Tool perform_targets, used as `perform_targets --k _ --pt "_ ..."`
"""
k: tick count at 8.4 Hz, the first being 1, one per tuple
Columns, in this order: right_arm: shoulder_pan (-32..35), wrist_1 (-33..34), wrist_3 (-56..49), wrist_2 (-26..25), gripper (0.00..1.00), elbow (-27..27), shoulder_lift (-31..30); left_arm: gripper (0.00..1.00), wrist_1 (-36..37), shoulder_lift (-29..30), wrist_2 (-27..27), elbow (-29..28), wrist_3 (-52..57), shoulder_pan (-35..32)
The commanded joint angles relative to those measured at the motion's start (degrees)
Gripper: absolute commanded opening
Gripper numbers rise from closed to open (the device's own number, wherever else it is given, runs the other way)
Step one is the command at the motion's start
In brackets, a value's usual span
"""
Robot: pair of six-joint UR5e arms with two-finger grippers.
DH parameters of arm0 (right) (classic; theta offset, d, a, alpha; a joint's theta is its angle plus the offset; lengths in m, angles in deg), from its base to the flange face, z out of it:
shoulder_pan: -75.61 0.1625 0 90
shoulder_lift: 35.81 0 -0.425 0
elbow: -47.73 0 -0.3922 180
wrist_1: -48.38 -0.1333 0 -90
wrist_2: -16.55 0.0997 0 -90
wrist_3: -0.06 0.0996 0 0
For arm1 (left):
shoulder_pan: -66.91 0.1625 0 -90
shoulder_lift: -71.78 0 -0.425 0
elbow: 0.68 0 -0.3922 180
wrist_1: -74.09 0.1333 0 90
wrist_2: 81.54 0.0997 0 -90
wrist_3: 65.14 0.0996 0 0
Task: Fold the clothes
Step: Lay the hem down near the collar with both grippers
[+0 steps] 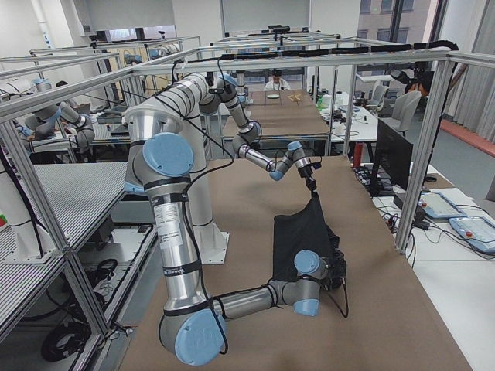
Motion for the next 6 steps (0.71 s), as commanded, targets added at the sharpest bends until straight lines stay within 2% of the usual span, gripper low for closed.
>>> perform_targets --k 1,3,6 --pt "0.0 0.1 2.2 -1.0 0.00 -0.7 2.7 0.00 0.2 4.2 0.0 -3.9 -0.7 -0.2" --pt "-0.3 0.8 5.2 -1.0 0.00 -0.7 5.8 0.00 0.3 5.5 0.0 -4.8 -0.7 -0.1" --pt "-0.3 6.2 3.9 -2.3 0.00 -0.8 6.5 0.00 0.2 5.7 0.1 -6.6 -0.5 -0.1"
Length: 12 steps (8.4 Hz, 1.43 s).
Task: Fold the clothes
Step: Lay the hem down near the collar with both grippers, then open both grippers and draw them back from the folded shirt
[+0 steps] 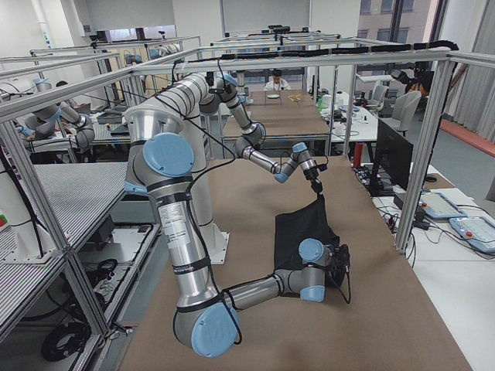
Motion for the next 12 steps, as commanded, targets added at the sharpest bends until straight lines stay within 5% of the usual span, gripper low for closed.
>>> perform_targets --k 1,5,6,7,12 --pt "-0.1 2.8 -0.3 -2.8 0.00 -0.9 0.5 0.00 0.0 0.5 0.1 -1.9 0.4 0.0" --pt "-0.3 2.6 -0.3 -3.4 0.02 -1.8 0.8 0.00 -0.3 1.5 0.1 -3.8 0.7 0.0" --pt "-0.3 2.6 -0.1 -3.4 0.30 -1.8 0.9 0.24 -0.4 1.5 0.2 -3.8 0.8 0.0" --pt "-0.3 2.7 -0.3 -3.4 0.93 -1.7 0.8 0.95 -0.5 1.4 0.9 -3.8 0.9 -0.1" --pt "-0.4 3.2 1.8 -1.1 0.94 0.0 0.4 0.94 -0.8 1.4 2.5 -3.4 0.8 -0.3"
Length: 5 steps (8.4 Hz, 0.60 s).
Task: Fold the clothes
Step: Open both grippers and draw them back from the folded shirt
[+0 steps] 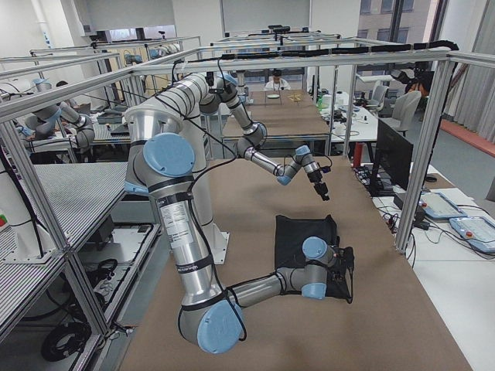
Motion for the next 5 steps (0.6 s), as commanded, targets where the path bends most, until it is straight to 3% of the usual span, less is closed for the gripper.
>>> perform_targets --k 1,5 --pt "-0.2 1.4 3.7 4.7 0.94 2.0 -0.7 0.94 0.0 0.1 0.2 0.4 0.0 -0.2" --pt "-5.9 4.5 7.5 12.9 0.94 8.7 -8.3 0.94 0.1 0.2 0.3 0.7 0.0 -1.9"
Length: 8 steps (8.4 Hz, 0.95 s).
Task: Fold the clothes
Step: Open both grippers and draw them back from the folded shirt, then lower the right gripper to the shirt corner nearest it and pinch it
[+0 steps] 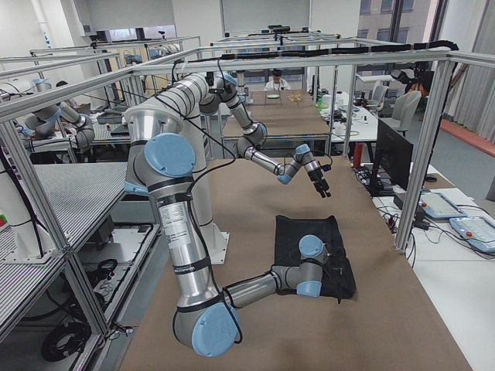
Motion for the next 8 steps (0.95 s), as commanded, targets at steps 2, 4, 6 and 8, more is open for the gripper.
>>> perform_targets --k 2,4,6,8 --pt "-6.3 1.2 3.0 2.8 0.94 3.9 -6.7 0.94 0.2 0.2 0.5 0.8 0.0 -1.3" --pt "-8.9 1.2 5.1 2.1 0.94 4.3 -8.2 0.94 0.3 0.4 0.8 1.0 0.0 -1.4" --pt "-12.7 1.2 5.1 -1.9 0.94 3.8 -8.1 0.94 0.3 0.3 1.0 1.0 0.0 -1.5" --pt "-13.5 1.2 5.1 -2.8 0.90 3.7 -8.2 0.94 0.3 0.0 1.0 1.0 0.1 -1.5"
